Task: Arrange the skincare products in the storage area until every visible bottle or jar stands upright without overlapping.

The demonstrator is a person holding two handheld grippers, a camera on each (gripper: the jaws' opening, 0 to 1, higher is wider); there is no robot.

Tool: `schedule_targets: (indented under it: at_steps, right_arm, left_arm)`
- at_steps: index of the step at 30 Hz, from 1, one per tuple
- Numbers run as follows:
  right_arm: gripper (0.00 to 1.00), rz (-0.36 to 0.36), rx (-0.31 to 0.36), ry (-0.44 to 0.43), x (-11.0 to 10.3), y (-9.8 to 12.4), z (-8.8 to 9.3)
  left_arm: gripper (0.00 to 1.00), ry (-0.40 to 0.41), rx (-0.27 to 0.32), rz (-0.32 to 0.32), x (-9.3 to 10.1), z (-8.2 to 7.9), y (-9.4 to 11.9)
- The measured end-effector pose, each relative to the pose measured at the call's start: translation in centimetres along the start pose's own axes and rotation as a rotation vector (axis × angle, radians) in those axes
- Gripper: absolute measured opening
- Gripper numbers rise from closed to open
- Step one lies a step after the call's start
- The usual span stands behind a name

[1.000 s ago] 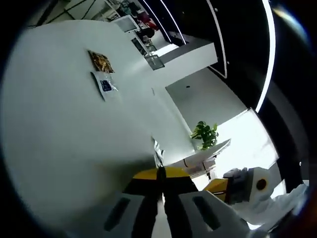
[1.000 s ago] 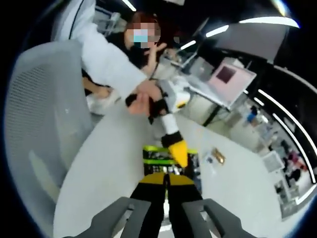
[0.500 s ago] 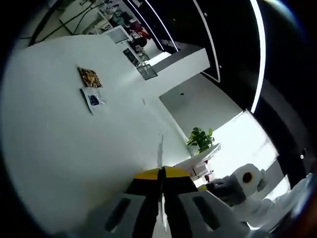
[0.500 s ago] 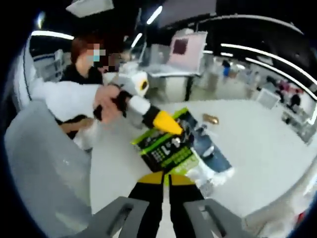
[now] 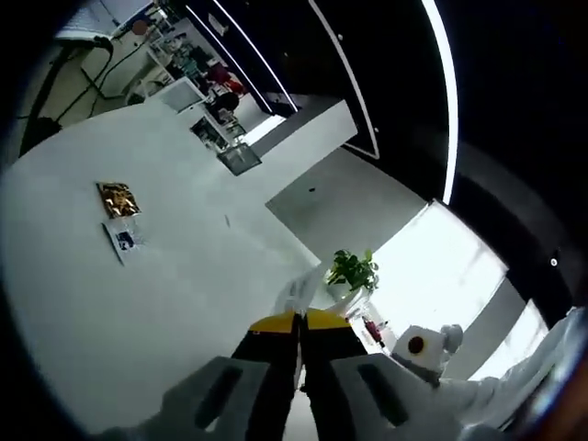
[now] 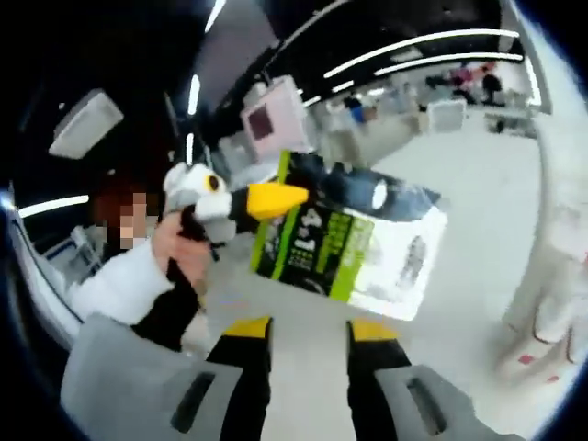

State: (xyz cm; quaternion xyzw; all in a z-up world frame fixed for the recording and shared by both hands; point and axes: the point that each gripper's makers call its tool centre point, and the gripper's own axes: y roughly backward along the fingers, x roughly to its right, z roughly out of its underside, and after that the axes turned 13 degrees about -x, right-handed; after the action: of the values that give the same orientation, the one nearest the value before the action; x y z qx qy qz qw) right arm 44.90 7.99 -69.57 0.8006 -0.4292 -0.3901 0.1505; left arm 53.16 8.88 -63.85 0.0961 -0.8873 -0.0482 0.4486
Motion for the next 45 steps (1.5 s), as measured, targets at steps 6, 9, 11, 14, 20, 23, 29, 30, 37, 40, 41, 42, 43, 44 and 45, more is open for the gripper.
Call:
schedule_targets:
  at_steps: [6, 9, 11, 14, 20, 23, 29, 30, 37, 40, 41, 42, 43, 44, 45]
  right_arm:
    - [0.45, -0.129, 0.15, -0.297, -1.5, 0.6, -1.4]
    - [0.56, -0.137, 0.251, -0.37, -1.0, 1.1, -2.4]
    - [0.56, -0.2, 0.341, -0.444, -1.3, 1.8, -3.5]
    - [0.6, -0.257, 0.465, -0.532, -0.8, 2.8, -5.0]
    - [0.62, -0.363, 0.718, -0.629, -0.5, 6.1, -7.5]
    - [0.57, -0.391, 0.796, -0.624, -0.6, 7.8, -8.6]
    - [0.28, -0.405, 0.839, -0.636, -0.1, 8.7, -8.6]
    - [0.26, -0.391, 0.841, -0.641, 0.2, 8.7, -8.5]
    - [0.0, -0.399, 0.854, -0.555, -0.3, 10.4, -9.5]
    - [0.0, -0.362, 0.824, -0.505, -0.5, 10.4, -9.5]
    - [0.0, -0.363, 0.817, -0.504, -0.5, 10.5, -9.5]
    - [0.0, -0.357, 0.802, -0.5, -0.5, 10.4, -9.5]
    - [0.0, -0.343, 0.785, -0.483, -0.4, 10.4, -9.4]
    - [0.0, -0.34, 0.782, -0.474, -0.4, 10.5, -9.4]
    - [0.0, -0.336, 0.773, -0.473, -0.4, 10.5, -9.4]
  left_arm:
    - [0.0, -0.041, 0.036, 0.05, 2.9, -0.7, 0.3]
    - [0.0, -0.061, 0.057, 0.073, 4.3, -1.2, 0.6]
    - [0.0, -0.09, 0.068, 0.093, 5.8, -1.4, 0.8]
    - [0.0, -0.109, 0.073, 0.116, 7.3, -1.6, 1.3]
    - [0.0, -0.064, 0.118, 0.243, 10.0, -2.8, 1.7]
    - [0.0, -0.065, 0.119, 0.262, 10.7, -2.8, 1.6]
    - [0.0, -0.032, 0.149, 0.293, 11.4, -3.2, 1.8]
    - [0.0, -0.035, 0.146, 0.275, 11.0, -3.1, 1.7]
    - [0.0, -0.033, 0.136, 0.213, 8.8, -2.8, 2.3]
    - [0.0, -0.045, 0.114, 0.208, 8.3, -2.5, 2.4]
    - [0.0, -0.051, 0.107, 0.198, 8.1, -2.4, 2.3]
    - [0.0, -0.071, 0.095, 0.18, 7.7, -2.2, 2.3]
    - [0.0, -0.084, 0.08, 0.178, 7.6, -2.0, 2.3]
    - [0.0, -0.08, 0.067, 0.186, 7.5, -1.8, 2.2]
    - [0.0, -0.075, 0.053, 0.201, 7.5, -1.6, 2.1]
